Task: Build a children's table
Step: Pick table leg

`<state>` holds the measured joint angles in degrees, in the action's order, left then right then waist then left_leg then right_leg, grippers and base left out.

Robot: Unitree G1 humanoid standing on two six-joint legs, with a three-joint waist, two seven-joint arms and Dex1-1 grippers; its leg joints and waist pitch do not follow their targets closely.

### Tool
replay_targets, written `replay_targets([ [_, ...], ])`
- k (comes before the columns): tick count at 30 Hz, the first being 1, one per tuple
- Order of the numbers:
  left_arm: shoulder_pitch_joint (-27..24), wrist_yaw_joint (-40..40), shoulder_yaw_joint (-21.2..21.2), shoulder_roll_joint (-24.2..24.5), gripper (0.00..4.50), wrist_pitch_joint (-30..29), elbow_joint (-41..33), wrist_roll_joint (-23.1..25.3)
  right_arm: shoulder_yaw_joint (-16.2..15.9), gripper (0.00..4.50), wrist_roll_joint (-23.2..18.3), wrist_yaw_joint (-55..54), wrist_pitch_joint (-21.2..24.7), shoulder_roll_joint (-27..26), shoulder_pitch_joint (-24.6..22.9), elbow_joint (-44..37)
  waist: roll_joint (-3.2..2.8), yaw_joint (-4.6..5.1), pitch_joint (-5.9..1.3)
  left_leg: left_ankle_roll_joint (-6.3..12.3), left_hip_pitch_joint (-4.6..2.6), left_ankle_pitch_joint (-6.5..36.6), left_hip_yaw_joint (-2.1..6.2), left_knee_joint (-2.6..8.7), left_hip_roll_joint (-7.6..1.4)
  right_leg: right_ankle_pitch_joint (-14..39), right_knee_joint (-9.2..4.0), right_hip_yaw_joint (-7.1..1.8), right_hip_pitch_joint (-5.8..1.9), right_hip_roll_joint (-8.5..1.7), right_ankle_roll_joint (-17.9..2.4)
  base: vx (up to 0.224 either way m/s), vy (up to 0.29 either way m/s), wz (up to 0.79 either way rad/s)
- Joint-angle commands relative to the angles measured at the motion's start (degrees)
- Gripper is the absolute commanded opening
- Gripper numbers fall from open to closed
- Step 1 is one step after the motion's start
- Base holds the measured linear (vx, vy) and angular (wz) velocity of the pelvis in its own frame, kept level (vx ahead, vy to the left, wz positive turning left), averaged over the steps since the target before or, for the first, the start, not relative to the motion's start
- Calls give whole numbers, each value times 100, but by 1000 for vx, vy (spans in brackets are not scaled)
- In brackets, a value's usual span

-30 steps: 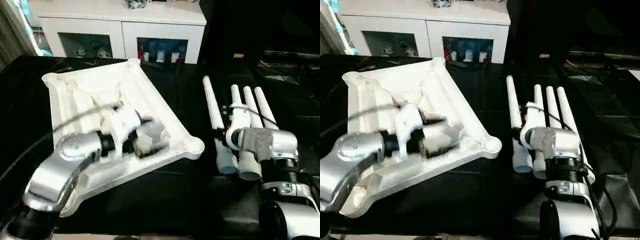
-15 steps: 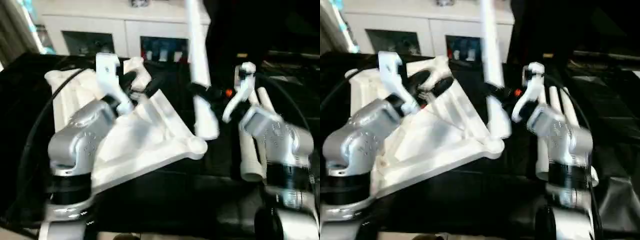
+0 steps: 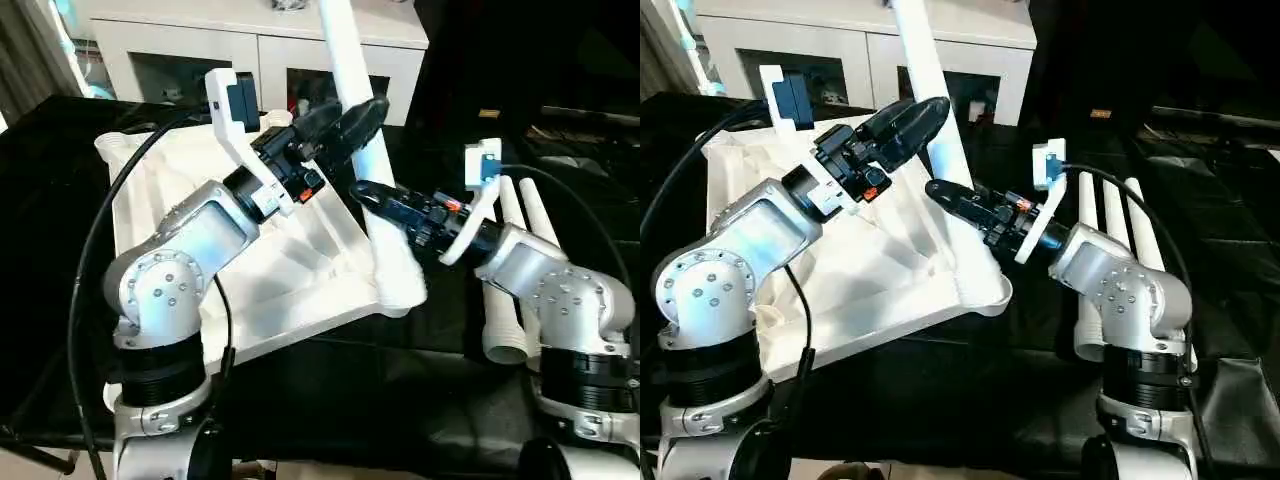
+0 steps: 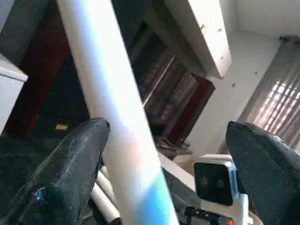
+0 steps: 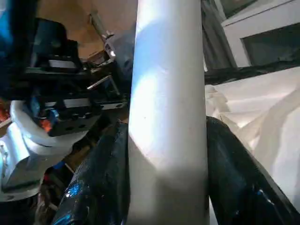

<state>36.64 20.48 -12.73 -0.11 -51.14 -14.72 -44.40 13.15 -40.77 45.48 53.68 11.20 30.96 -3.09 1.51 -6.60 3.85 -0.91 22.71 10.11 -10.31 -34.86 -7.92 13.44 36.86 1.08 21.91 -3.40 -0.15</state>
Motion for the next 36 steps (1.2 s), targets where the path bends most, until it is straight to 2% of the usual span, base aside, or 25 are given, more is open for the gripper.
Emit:
replay_targets([
  [1, 32, -148, 134, 30, 450, -104, 14, -184, -73, 182, -179, 137, 60, 62, -41, -274, 35, -23, -410, 112, -143, 436, 194, 390, -470, 122, -438, -222, -240, -498, -1165, 0, 0, 0],
  [4, 39, -226, 145, 9, 450, -230, 15, -206, -229, 182, -162, 205, 0, 126, -129, -387, 23, -19, -410, 137, -145, 403, 193, 383, -467, -23, -433, -218, -237, -490, -1184, 0, 0, 0],
  [8, 59, -337, 133, -32, 450, -353, 47, -111, -388, 182, -96, 185, -93, 165, -191, -492, 2, -19, -403, 68, -151, 535, 201, 393, -469, 201, -455, -221, -236, -504, -1189, 0, 0, 0],
  [12, 78, -659, 148, -22, 450, -349, 145, -112, -835, 182, 453, 23, -521, 280, -233, -546, 11, -9, -400, -18, -153, 576, 206, 400, -469, 202, -459, -223, -234, -491, -1106, 0, 0, 0],
  [15, 83, -699, 141, -23, 450, -355, 161, -85, -939, 182, 599, -46, -642, 296, -235, -542, -1, -12, -407, -28, -154, 560, 209, 397, -469, 164, -450, -227, -233, -497, -1102, 0, 0, 0],
  [16, 136, -1055, 53, -114, 450, -403, 301, 75, -1610, 182, 1455, -264, -1278, 438, -275, -561, 8, -2, -410, -81, -142, 545, 212, 397, -479, 87, -442, -222, -233, -492, -1085, 0, 0, 0],
  [17, 180, -1304, -39, -197, 450, -436, 407, 147, -1972, 182, 1898, -367, -1610, 512, -304, -577, 8, -8, -413, -142, -144, 542, 221, 393, -498, 74, -441, -217, -229, -502, -1051, 0, 0, 0],
  [18, 203, -1422, -97, -244, 422, -452, 460, 158, -2099, 182, 2040, -409, -1726, 534, -317, -584, 7, 14, -405, -174, -152, 570, 215, 395, -475, 64, -451, -227, -229, -486, -998, 0, 0, 0],
  [22, 233, -1588, -177, -294, 411, -284, 538, 166, -2385, 181, 2477, -896, -2055, 356, -258, -449, 10, 20, -410, -60, -147, 610, 218, 391, -465, 55, -449, -239, -233, -492, -1062, 0, 0, 0],
  [23, 230, -1630, -182, -297, 385, -284, 532, 157, -2388, 181, 2487, -955, -2086, 302, -255, -442, 3, 20, -413, -34, -148, 599, 222, 394, -474, -26, -437, -236, -230, -487, -1089, 0, 0, 0],
  [27, 220, -1849, -156, -275, 374, -277, 505, 273, -2323, 181, 2612, -1272, -2312, 86, -225, -296, 2, 21, -414, 24, -155, 628, 217, 392, -477, -102, -429, -234, -220, -488, -1148, 0, 0, 0],
  [29, 241, -1994, -214, -334, 332, -249, 525, 340, -2326, 181, 2718, -1387, -2470, 32, -189, -193, -2, 25, -412, 10, -153, 630, 214, 394, -480, -122, -429, -233, -220, -482, -1160, 0, 0, 0],
  [33, 270, -2121, -276, -395, 320, -156, 565, 318, -2310, 181, 2800, -1488, -2573, -26, -154, -112, 2, 36, -417, 33, -142, 627, 221, 397, -475, -185, -424, -223, -239, -479, -1127, 0, 0, 0],
  [35, 282, -2165, -275, -402, 291, -127, 566, 287, -2297, 181, 2845, -1552, -2617, -57, -140, -63, -2, 36, -414, 29, -146, 642, 219, 397, -476, -160, -430, -227, -228, -480, -1132, 0, 0, 0],
  [36, 286, -2164, -275, -406, 291, -118, 562, 264, -2306, 181, 2857, -1559, -2647, -63, -134, -42, -1, 38, -411, 23, -145, 675, 217, 399, -472, -110, -437, -227, -229, -480, -1126, 0, 0, 0],
])
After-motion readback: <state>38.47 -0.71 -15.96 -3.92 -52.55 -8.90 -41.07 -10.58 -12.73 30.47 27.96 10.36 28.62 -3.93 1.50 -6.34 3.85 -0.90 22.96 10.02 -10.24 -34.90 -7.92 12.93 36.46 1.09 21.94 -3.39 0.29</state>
